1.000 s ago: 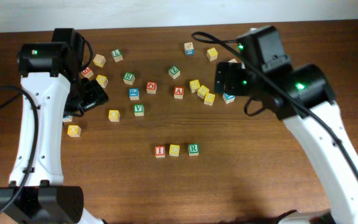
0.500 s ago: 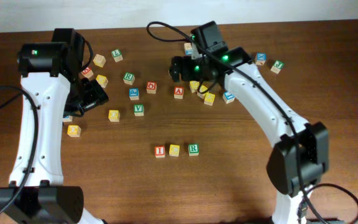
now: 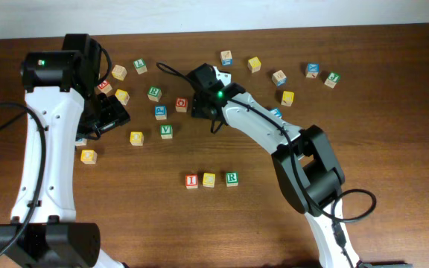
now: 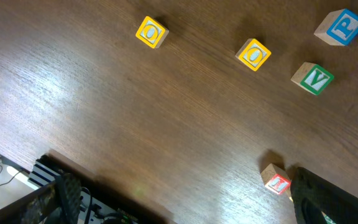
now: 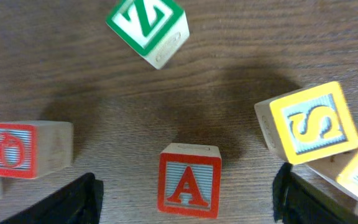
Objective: Spell out ICRA
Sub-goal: 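Move the right gripper back over the red A block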
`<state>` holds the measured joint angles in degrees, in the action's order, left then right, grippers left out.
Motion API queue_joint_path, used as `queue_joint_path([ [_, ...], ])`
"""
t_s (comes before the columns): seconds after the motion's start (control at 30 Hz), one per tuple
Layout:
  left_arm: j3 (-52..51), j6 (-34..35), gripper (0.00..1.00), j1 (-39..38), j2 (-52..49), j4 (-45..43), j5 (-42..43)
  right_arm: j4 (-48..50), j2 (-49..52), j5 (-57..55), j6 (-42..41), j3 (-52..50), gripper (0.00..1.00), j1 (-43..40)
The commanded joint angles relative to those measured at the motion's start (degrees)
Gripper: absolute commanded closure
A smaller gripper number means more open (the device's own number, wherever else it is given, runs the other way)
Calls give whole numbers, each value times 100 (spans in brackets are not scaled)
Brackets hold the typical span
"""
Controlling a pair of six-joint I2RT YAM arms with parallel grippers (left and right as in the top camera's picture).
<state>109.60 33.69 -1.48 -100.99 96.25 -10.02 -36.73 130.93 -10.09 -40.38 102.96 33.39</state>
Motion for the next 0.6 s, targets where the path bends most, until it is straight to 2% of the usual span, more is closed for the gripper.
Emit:
queue_joint_path([
  [0.0, -7, 79, 1, 15, -28, 7, -26, 138, 83, -118, -39, 0, 31, 33],
  [0.07, -7, 79, 1, 15, -28, 7, -26, 164, 85, -249, -39, -2, 45, 35],
  [0.37, -7, 79, 1, 15, -28, 7, -26, 254, 264, -260, -37, -70, 46, 35],
  [0.43, -7, 79, 1, 15, -28, 7, -26, 291, 264, -264, -37, -70, 56, 35],
  [0.53, -7, 79, 1, 15, -28, 7, -24, 319, 262, -264, -37, -68, 58, 35],
  [0.57, -7, 79, 1, 15, -28, 7, -26, 313, 260, -262, 39, -68, 62, 33],
])
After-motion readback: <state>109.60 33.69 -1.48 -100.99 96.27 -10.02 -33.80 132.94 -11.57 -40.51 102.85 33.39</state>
